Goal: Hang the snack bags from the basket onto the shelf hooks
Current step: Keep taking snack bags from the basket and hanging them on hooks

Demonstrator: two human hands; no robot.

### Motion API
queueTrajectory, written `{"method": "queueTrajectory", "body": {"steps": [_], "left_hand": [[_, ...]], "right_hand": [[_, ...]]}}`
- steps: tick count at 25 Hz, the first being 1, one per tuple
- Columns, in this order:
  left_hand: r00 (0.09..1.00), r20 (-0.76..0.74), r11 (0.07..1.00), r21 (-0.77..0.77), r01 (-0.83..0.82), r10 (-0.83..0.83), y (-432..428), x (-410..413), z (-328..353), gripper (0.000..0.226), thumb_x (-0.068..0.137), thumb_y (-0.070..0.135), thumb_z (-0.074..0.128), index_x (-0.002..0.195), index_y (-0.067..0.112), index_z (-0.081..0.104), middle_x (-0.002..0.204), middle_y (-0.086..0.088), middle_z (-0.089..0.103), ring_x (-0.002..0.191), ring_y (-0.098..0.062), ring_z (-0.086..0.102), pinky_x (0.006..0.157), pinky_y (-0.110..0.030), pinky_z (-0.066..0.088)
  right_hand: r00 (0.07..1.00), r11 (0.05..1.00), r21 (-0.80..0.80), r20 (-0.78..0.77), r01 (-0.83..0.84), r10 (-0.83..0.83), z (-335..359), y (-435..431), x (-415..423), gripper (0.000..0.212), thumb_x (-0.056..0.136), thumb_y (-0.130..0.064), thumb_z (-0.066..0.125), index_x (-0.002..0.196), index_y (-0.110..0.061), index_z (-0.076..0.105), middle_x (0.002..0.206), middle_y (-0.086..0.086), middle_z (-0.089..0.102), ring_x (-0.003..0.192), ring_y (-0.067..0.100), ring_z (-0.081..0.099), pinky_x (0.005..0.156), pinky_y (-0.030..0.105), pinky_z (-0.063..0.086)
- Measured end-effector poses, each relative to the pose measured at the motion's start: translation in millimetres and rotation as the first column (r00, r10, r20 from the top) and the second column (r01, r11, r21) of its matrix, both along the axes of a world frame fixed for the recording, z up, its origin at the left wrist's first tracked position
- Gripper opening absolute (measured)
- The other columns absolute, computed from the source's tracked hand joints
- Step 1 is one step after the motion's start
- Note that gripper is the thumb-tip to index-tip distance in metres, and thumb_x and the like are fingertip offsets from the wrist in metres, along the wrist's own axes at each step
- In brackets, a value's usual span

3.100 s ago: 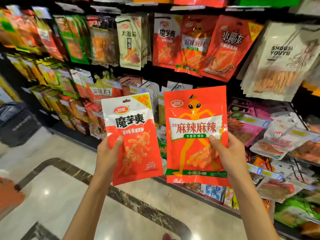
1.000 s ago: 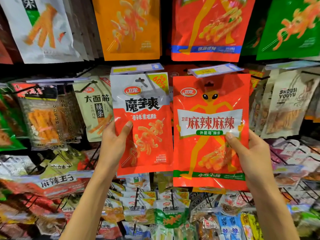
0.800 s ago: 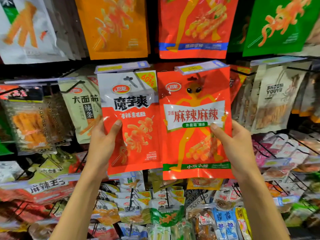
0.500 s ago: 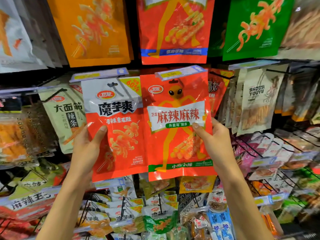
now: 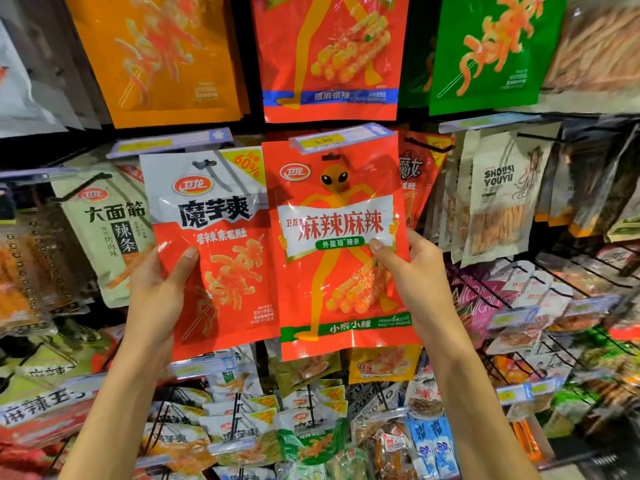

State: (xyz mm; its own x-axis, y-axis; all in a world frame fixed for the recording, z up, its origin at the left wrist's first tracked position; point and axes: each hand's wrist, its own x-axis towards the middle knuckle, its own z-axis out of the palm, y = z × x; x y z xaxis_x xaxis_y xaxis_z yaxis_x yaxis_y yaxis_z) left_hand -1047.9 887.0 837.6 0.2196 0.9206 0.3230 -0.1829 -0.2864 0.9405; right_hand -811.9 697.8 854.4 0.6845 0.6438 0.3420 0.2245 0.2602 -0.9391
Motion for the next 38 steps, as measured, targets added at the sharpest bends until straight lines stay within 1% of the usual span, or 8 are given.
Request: {"method": "queueTrajectory", "body": {"steps": [13, 19, 21, 23, 29, 34, 36, 38], "left_hand": [[1.000, -0.010, 0.999, 0.031, -0.027, 0.027, 28.8, 19.4, -6.8, 0.008, 0.097, 0.021, 0.059, 0.098, 0.022, 0.066, 0.104, -0.007, 0.072, 0.100, -0.032, 0.067, 0.095, -0.055, 0.050], [0.995, -0.069, 0.998, 0.013, -0.069, 0.070, 61.0, 46.3, -1.3, 0.015, 0.096, 0.027, 0.060, 0.109, 0.020, 0.064, 0.098, -0.001, 0.072, 0.091, -0.023, 0.068, 0.091, -0.047, 0.054], [0.996, -0.055, 0.998, 0.001, -0.068, 0.068, 66.8, 53.9, 1.2, 0.015, 0.096, 0.025, 0.061, 0.109, 0.019, 0.065, 0.093, 0.002, 0.073, 0.085, -0.023, 0.069, 0.084, -0.044, 0.056], [0.996, -0.053, 0.997, 0.022, -0.071, 0.073, 72.5, 58.0, 1.0, 0.014, 0.096, 0.020, 0.060, 0.109, 0.018, 0.064, 0.091, 0.003, 0.072, 0.082, -0.025, 0.069, 0.076, -0.039, 0.056], [0.984, -0.149, 0.994, 0.066, -0.085, 0.094, 77.6, 56.3, 1.1, 0.015, 0.097, 0.020, 0.058, 0.112, 0.018, 0.062, 0.093, 0.004, 0.072, 0.073, -0.004, 0.069, 0.071, -0.024, 0.055], [0.969, -0.240, 0.997, 0.076, -0.034, 0.051, 74.9, 51.4, -2.3, 0.019, 0.099, 0.024, 0.055, 0.116, 0.020, 0.061, 0.098, 0.007, 0.070, 0.084, 0.001, 0.069, 0.064, -0.006, 0.047], [0.960, -0.278, 0.997, 0.070, -0.016, 0.035, 76.1, 50.3, -1.2, 0.017, 0.099, 0.022, 0.054, 0.115, 0.028, 0.057, 0.098, 0.014, 0.066, 0.082, 0.014, 0.064, 0.072, -0.008, 0.044], [0.955, -0.296, 0.998, 0.051, -0.019, 0.034, 80.8, 47.1, -0.9, 0.020, 0.097, 0.032, 0.057, 0.117, 0.030, 0.058, 0.104, 0.008, 0.068, 0.099, 0.000, 0.066, 0.086, -0.022, 0.047]], "right_hand": [[0.999, 0.998, -0.058, -0.045, -0.029, 0.027, 2.5, 39.2, 25.2, 0.015, 0.095, -0.016, 0.063, 0.109, -0.020, 0.067, 0.102, -0.010, 0.072, 0.090, -0.001, 0.068, 0.069, 0.012, 0.051], [0.997, 0.998, -0.065, -0.070, -0.020, 0.015, -1.5, 78.5, 45.6, 0.026, 0.096, -0.021, 0.063, 0.121, -0.023, 0.058, 0.105, -0.014, 0.067, 0.107, 0.015, 0.062, 0.073, 0.016, 0.046], [0.996, 0.998, -0.059, -0.093, -0.010, 0.005, -4.3, 88.1, 47.4, 0.031, 0.096, -0.019, 0.062, 0.124, -0.027, 0.052, 0.111, 0.005, 0.070, 0.109, 0.033, 0.061, 0.076, 0.035, 0.056], [0.993, 0.996, -0.082, -0.115, 0.031, -0.041, -5.5, 97.6, 49.7, 0.030, 0.094, -0.019, 0.065, 0.122, -0.022, 0.052, 0.125, 0.029, 0.059, 0.115, 0.050, 0.052, 0.092, 0.055, 0.048], [0.990, 0.985, -0.175, -0.139, 0.009, -0.034, -12.3, 104.3, 56.5, 0.062, 0.094, -0.034, 0.063, 0.142, -0.002, 0.042, 0.144, 0.016, 0.046, 0.126, 0.023, 0.046, 0.094, 0.028, 0.036], [0.986, 0.958, -0.281, -0.166, -0.056, 0.009, -22.9, 105.1, 61.8, 0.076, 0.093, -0.046, 0.059, 0.151, -0.007, 0.027, 0.155, 0.009, 0.034, 0.144, 0.025, 0.030, 0.111, 0.034, 0.028], [0.988, 0.951, -0.299, -0.148, -0.078, 0.035, -26.4, 105.9, 60.4, 0.088, 0.089, -0.059, 0.058, 0.155, -0.014, 0.020, 0.159, 0.002, 0.027, 0.147, 0.022, 0.024, 0.116, 0.036, 0.023], [0.994, 0.938, -0.337, -0.096, -0.080, 0.050, -33.8, 106.7, 60.5, 0.105, 0.072, -0.082, 0.056, 0.154, -0.022, 0.028, 0.157, -0.004, 0.031, 0.146, 0.019, 0.028, 0.119, 0.042, 0.025]]}}
